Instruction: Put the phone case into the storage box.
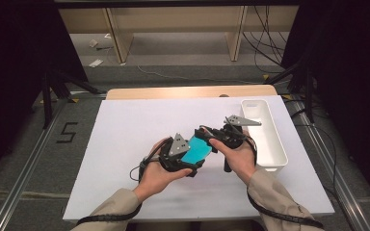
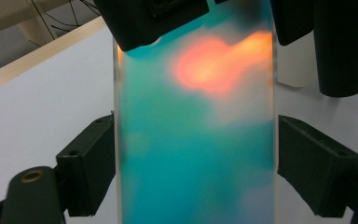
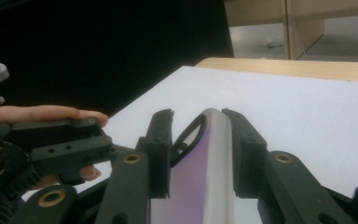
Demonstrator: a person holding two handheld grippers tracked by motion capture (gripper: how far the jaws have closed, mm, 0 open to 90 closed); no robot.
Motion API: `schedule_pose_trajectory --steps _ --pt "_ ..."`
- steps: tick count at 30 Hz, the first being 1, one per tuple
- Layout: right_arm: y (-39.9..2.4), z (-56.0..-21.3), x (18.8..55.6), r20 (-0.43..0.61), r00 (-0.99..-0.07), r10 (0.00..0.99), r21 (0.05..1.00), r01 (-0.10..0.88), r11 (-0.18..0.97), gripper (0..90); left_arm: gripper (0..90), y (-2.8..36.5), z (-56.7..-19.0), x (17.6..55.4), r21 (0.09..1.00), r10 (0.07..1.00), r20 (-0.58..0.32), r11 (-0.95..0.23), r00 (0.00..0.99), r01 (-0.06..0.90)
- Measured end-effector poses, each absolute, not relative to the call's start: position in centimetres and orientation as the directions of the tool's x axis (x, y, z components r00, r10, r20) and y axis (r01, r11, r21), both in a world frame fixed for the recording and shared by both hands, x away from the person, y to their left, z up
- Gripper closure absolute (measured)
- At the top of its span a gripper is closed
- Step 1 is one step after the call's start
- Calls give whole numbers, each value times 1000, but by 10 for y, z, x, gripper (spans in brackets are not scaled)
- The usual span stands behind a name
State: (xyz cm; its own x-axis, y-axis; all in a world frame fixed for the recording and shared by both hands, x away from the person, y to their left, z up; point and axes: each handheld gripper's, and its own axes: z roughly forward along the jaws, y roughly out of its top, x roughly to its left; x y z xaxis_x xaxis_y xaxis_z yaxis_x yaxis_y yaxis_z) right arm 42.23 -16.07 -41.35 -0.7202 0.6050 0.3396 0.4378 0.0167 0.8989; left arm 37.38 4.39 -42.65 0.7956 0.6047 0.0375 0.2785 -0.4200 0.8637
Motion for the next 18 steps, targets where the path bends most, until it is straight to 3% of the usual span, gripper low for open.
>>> schedule_pose_trajectory --steps 6,7,8,18 --pt "-159 -406 417 365 -741 563 900 437 -7 777 167 41 -427 373 864 612 108 -448 784 231" --pt "-158 -403 416 365 -755 544 902 432 -6 799 223 43 -425 374 863 614 118 -453 781 226" --pt "-157 -398 414 291 -769 568 921 387 52 800 240 44 -424 374 865 614 109 -446 782 229" --pt "-168 -375 414 141 -869 475 941 266 209 800 216 65 -425 382 884 588 10 -383 809 268"
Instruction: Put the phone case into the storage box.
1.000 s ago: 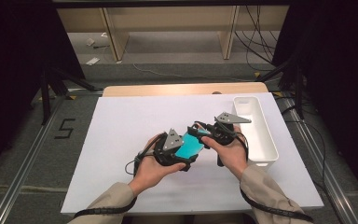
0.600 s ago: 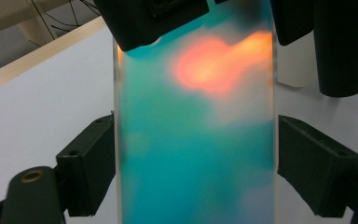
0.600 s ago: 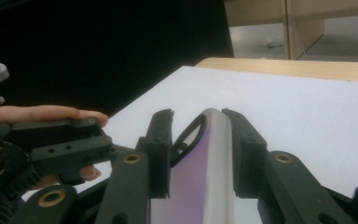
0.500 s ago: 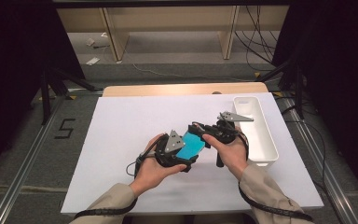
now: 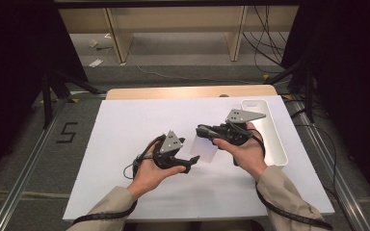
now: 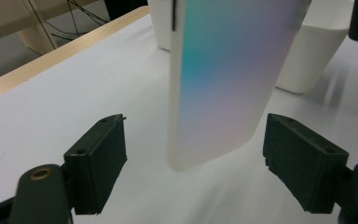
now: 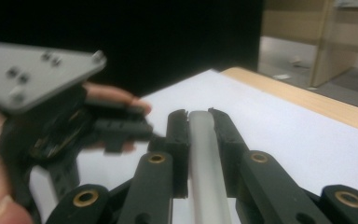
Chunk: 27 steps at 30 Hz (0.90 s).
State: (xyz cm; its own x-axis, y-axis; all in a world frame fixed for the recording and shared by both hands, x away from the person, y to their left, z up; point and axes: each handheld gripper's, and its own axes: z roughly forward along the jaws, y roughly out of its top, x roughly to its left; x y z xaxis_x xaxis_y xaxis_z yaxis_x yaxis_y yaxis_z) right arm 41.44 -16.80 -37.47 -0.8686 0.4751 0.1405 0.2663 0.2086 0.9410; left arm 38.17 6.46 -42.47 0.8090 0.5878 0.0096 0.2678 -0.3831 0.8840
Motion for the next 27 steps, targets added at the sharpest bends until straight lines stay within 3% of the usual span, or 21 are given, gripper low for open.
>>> schedule_pose_trajectory --steps 8,21,27 --pt "-179 -370 417 57 -946 318 925 170 339 799 240 66 -430 382 876 542 7 -408 840 256" --pt "-175 -372 416 64 -963 261 916 160 367 799 314 62 -436 383 860 500 3 -444 866 253" --pt "-174 -371 414 70 -969 238 917 157 366 799 305 59 -442 384 845 483 -6 -466 875 263"
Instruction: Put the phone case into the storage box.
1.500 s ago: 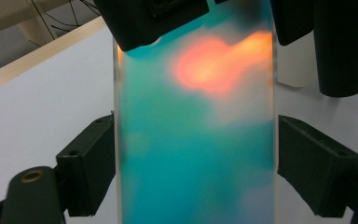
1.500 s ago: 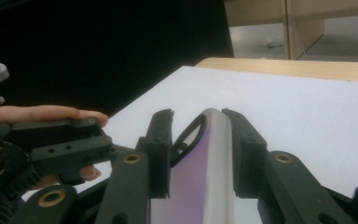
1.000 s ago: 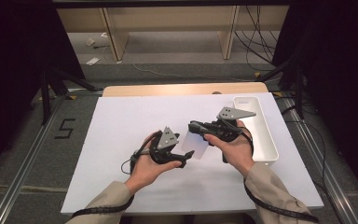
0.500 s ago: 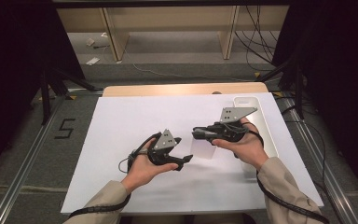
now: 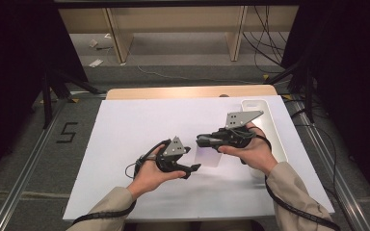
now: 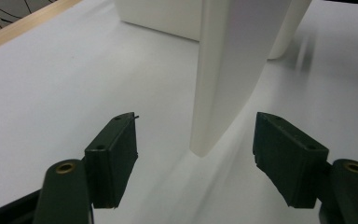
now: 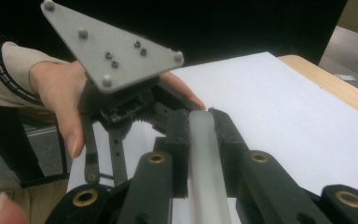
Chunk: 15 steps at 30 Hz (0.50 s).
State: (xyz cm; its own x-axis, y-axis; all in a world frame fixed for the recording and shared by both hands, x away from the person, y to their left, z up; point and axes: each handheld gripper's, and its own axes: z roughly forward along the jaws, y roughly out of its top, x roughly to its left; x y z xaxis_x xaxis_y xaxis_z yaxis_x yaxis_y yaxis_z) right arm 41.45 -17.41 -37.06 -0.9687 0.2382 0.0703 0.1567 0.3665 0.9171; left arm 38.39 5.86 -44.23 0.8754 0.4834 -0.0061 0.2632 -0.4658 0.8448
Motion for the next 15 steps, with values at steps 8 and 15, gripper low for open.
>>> schedule_pose_trajectory --steps 8,15 --pt "-172 -373 415 86 -970 225 919 165 359 799 408 58 -442 384 855 448 -19 -457 894 247" --pt "-170 -374 415 93 -971 218 918 169 359 799 478 56 -443 385 856 430 -24 -457 903 240"
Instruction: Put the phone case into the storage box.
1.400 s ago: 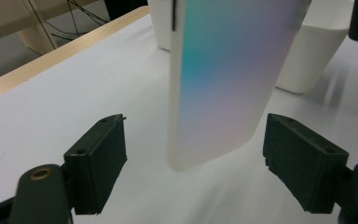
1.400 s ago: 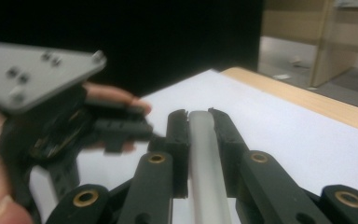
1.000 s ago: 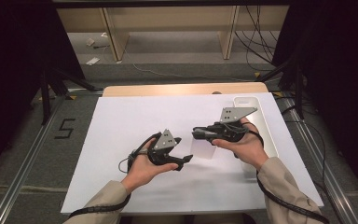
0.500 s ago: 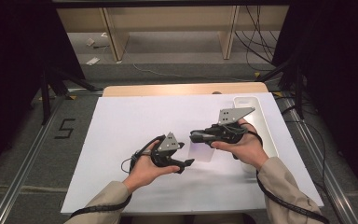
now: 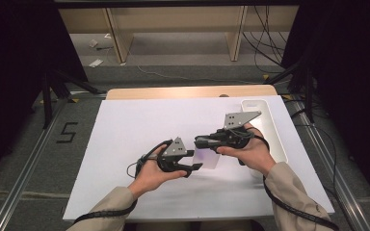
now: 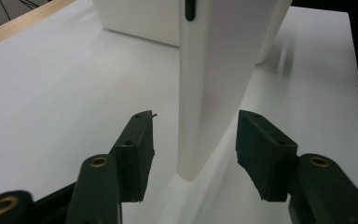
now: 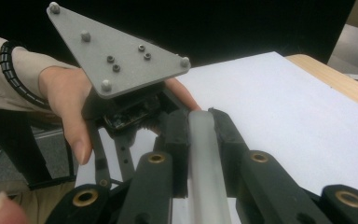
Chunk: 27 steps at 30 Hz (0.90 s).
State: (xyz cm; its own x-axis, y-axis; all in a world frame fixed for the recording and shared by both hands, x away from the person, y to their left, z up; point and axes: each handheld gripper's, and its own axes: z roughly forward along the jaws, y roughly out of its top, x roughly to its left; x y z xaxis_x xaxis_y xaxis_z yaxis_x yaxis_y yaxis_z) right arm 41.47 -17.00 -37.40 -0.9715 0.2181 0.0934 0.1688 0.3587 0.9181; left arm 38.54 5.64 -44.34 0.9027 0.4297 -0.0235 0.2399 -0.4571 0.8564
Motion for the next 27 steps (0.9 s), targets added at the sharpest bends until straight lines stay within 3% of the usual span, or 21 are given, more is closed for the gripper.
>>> schedule_pose_trajectory --steps 20,27 --pt "-169 -374 414 106 -982 158 924 156 349 775 746 60 -441 386 858 328 -15 -481 945 181" --pt "-173 -372 415 65 -986 151 929 115 352 589 807 60 -436 384 853 313 -15 -492 950 175"
